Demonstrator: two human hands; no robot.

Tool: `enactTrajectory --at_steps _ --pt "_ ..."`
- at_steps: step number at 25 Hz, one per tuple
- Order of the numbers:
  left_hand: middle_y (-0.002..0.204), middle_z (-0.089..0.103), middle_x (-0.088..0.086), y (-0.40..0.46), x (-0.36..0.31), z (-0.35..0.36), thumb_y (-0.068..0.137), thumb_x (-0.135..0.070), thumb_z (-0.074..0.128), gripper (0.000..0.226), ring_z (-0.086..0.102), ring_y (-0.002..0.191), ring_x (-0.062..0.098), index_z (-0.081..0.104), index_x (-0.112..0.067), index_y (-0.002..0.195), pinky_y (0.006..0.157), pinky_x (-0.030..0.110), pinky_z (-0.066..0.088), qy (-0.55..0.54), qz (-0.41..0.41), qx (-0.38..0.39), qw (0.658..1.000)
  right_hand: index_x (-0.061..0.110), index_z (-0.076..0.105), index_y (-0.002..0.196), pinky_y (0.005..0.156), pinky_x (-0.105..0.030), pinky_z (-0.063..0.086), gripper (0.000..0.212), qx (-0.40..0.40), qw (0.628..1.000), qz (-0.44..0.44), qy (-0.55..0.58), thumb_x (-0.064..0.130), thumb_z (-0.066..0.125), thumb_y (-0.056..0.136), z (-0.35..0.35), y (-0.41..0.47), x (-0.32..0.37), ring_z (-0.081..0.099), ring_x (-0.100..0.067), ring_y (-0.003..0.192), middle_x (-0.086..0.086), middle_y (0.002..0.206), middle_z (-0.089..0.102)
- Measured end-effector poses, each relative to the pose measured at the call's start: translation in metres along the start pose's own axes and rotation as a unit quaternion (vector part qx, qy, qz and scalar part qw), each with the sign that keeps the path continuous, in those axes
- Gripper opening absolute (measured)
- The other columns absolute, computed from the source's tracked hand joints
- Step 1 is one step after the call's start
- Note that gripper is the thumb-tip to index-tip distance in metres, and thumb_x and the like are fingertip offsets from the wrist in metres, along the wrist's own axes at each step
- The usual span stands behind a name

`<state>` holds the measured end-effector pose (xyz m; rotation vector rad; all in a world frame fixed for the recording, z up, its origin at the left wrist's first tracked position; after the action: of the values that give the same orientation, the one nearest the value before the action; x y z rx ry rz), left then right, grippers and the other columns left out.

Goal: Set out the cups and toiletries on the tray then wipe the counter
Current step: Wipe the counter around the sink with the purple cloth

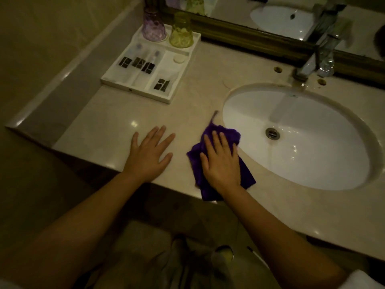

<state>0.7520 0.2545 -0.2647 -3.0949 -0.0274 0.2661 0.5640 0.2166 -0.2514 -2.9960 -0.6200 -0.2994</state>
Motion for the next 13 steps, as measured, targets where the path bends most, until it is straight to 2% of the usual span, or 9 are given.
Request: enactTrajectory --at_steps 3,6,8,9,11,12,13 --pt "0.159 0.009 -0.001 0.001 0.0 -0.004 0.093 -0.042 0.03 0.056 0.005 0.145 0.015 0.012 -0.034 0.145 0.114 0.052 0.0 -0.024 0.005 0.0 1.0 0.026 0.021 0.145 0.114 -0.04 -0.003 0.053 0.04 0.985 -0.171 -0.008 0.043 0.022 0.095 0.001 -0.016 0.019 0.009 -0.018 0.144 -0.001 0.156 0.021" --pt "0.159 0.001 0.001 -0.004 -0.002 -0.017 0.094 -0.031 0.034 0.061 0.0 0.145 0.014 0.004 -0.025 0.147 0.117 0.042 0.004 -0.154 -0.043 -0.02 0.987 0.026 0.018 0.146 0.116 -0.043 -0.006 0.052 0.092 0.959 -0.269 0.014 0.041 0.023 0.096 -0.004 -0.033 0.032 0.006 -0.015 0.144 0.002 0.156 0.018" --pt "0.157 -0.003 -0.002 -0.017 -0.02 -0.033 0.093 -0.035 0.034 0.064 -0.004 0.143 0.011 0.0 -0.025 0.146 0.117 0.037 0.006 -0.2 -0.013 -0.06 0.978 0.023 0.021 0.145 0.117 -0.049 0.002 0.052 0.058 0.972 -0.221 0.061 0.035 0.03 0.095 -0.021 -0.041 0.02 0.012 -0.015 0.144 0.0 0.155 0.023" --pt "0.157 -0.002 -0.004 -0.023 -0.036 -0.038 0.091 -0.04 0.033 0.065 -0.004 0.143 0.009 0.0 -0.028 0.146 0.116 0.036 0.006 -0.189 0.036 -0.067 0.979 0.018 0.028 0.143 0.116 -0.051 0.013 0.052 0.001 0.981 -0.176 0.075 0.03 0.035 0.092 -0.034 -0.047 0.01 0.022 -0.019 0.141 -0.004 0.152 0.031" --pt "0.157 0.003 -0.004 -0.03 -0.067 -0.036 0.09 -0.046 0.035 0.066 -0.003 0.142 0.008 0.003 -0.032 0.146 0.115 0.036 0.006 -0.14 0.141 -0.033 0.979 0.009 0.046 0.133 0.104 -0.046 0.039 0.048 -0.101 0.985 -0.129 0.049 0.025 0.045 0.088 -0.051 -0.069 -0.004 0.046 -0.029 0.128 -0.013 0.14 0.049" --pt "0.158 0.003 -0.003 -0.029 -0.079 -0.03 0.09 -0.047 0.037 0.066 -0.002 0.143 0.009 0.005 -0.033 0.146 0.115 0.036 0.006 -0.118 0.174 0.007 0.978 0.007 0.05 0.129 0.097 -0.043 0.045 0.047 -0.106 0.987 -0.121 0.027 0.028 0.05 0.087 -0.05 -0.079 -0.007 0.051 -0.032 0.122 -0.016 0.136 0.052" --pt "0.158 0.002 -0.003 -0.026 -0.085 -0.023 0.09 -0.047 0.04 0.067 -0.001 0.143 0.011 0.006 -0.033 0.146 0.116 0.036 0.007 -0.1 0.188 0.053 0.976 0.006 0.049 0.13 0.096 -0.042 0.046 0.05 -0.062 0.993 -0.104 0.012 0.033 0.053 0.087 -0.043 -0.084 -0.009 0.05 -0.032 0.123 -0.017 0.137 0.05"
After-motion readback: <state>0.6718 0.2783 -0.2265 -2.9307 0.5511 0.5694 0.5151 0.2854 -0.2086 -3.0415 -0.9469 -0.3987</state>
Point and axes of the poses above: each hand's wrist, its own y-axis towards the middle knuckle, its own z-axis out of the palm, x = y × z, the point moved 6 cm from there along y, towards the middle knuckle
